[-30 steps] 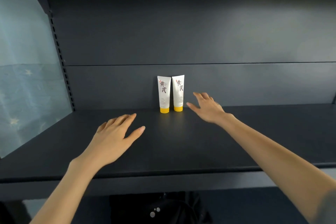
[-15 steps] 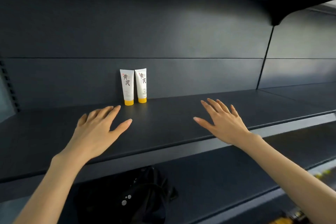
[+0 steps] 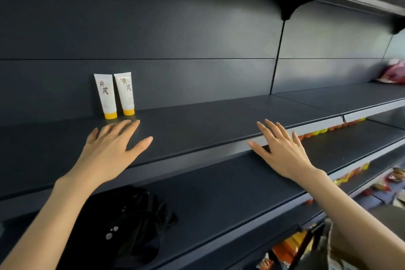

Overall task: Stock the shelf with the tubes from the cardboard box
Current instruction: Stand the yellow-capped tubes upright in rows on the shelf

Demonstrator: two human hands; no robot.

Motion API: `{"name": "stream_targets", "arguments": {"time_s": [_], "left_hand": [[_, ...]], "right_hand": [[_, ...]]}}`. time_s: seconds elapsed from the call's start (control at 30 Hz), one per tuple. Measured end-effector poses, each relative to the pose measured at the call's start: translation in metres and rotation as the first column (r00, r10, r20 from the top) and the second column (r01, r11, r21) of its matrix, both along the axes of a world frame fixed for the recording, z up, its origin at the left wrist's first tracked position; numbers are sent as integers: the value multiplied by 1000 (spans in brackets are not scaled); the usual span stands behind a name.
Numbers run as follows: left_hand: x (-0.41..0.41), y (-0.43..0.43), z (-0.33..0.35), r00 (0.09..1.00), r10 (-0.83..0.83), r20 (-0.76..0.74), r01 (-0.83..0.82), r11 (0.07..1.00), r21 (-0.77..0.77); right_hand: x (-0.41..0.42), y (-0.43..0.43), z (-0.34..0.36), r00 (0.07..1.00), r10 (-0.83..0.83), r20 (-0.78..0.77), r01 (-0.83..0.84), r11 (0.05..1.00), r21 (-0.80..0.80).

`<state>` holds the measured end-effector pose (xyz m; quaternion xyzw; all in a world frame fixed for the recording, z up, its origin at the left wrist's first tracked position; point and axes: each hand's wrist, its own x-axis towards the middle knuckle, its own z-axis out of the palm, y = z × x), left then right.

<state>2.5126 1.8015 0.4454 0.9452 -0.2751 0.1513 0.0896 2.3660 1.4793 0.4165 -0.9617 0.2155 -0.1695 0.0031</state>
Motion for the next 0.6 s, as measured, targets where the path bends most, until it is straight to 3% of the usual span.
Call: {"name": "stream_targets", "arguments": {"time_s": [0.37, 0.6], "left_hand": [[-82, -146, -32, 992, -123, 11, 122, 992, 34], [-144, -229, -68, 968, -241, -75, 248, 962, 115]], "right_hand": [[-119, -117, -37, 995, -96, -29, 98, 993, 61], [-195, -175, -73, 974, -181, -135, 194, 976, 94]]}}
